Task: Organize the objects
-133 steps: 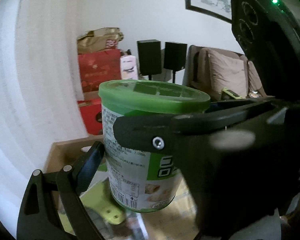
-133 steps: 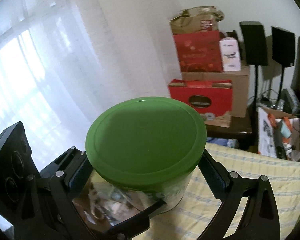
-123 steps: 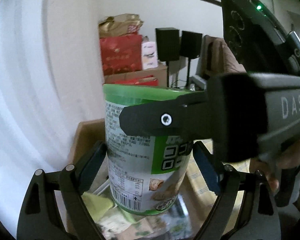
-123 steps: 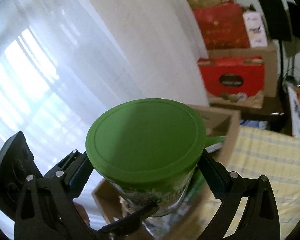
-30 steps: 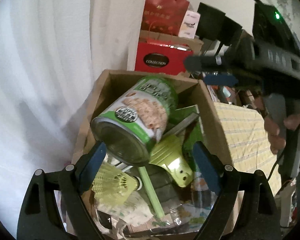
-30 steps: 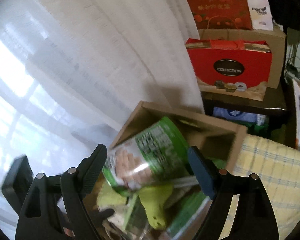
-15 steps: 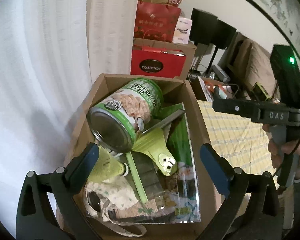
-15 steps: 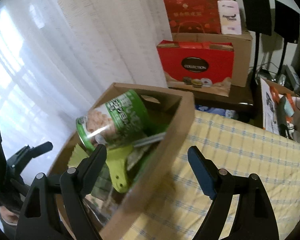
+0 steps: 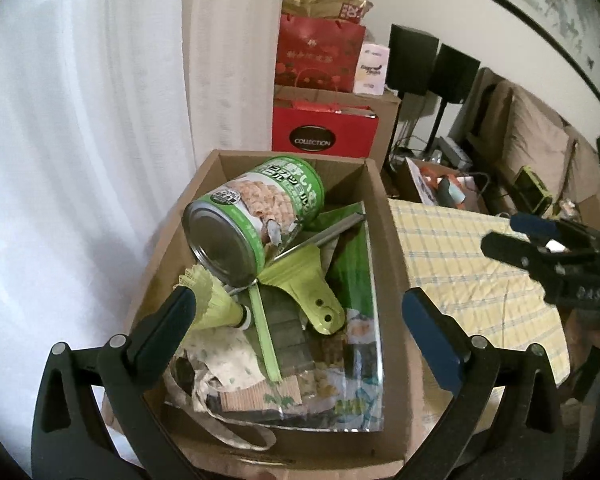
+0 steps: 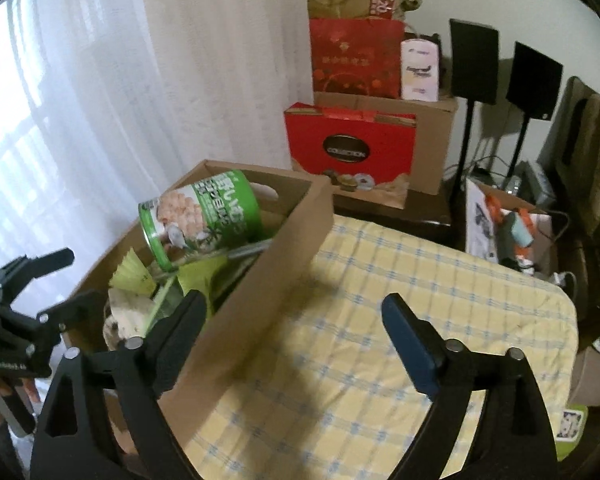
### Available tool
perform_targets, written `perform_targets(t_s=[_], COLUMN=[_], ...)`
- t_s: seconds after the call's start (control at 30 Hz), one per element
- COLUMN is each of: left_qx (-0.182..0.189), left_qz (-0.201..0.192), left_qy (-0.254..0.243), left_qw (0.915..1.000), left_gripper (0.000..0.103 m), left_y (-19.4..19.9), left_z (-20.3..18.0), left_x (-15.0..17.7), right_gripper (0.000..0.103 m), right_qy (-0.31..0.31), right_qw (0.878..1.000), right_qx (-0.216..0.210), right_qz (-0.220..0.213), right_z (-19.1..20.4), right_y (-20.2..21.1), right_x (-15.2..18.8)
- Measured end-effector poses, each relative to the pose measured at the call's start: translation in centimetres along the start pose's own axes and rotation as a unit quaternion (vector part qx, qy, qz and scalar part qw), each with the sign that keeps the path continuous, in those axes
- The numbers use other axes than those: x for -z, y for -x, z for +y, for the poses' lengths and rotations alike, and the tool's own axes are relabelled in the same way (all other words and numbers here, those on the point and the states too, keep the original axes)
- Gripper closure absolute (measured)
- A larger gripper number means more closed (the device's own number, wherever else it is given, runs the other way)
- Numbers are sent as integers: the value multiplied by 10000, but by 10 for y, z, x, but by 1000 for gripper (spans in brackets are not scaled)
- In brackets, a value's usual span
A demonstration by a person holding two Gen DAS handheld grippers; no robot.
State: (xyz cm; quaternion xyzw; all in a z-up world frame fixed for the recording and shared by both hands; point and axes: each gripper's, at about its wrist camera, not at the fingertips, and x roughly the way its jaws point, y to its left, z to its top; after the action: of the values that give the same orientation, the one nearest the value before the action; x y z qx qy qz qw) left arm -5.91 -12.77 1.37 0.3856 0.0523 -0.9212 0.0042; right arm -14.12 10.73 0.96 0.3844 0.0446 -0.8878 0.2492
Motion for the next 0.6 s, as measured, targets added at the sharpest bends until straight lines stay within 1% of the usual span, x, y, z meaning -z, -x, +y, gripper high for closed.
perform_targets(t_s=[0.1,0.2,0.37,0.6], left_qx=[-102,-262,-93,-47], left_qz=[-107,-100,-75,-78], left_qy=[-3,-10,30,-4], left_qw=[9999,9996,9999,10000], left_gripper=[0,0,0,0], left_y=[9,14,21,32], left_z=[-8,-14,-22,-32], left_x=[4,9,19,31], right_gripper=[8,6,3,2], right_qy=[-42,-97,-84,-100], right_qw=[9999,9998,9994,9988], right_qx=[46,91,206,348], right_qz=[-87,-139,-275,-336], right_z=[-2,-2,0,4], right_y=[14,24,42,60], right_x=[14,23,36,53])
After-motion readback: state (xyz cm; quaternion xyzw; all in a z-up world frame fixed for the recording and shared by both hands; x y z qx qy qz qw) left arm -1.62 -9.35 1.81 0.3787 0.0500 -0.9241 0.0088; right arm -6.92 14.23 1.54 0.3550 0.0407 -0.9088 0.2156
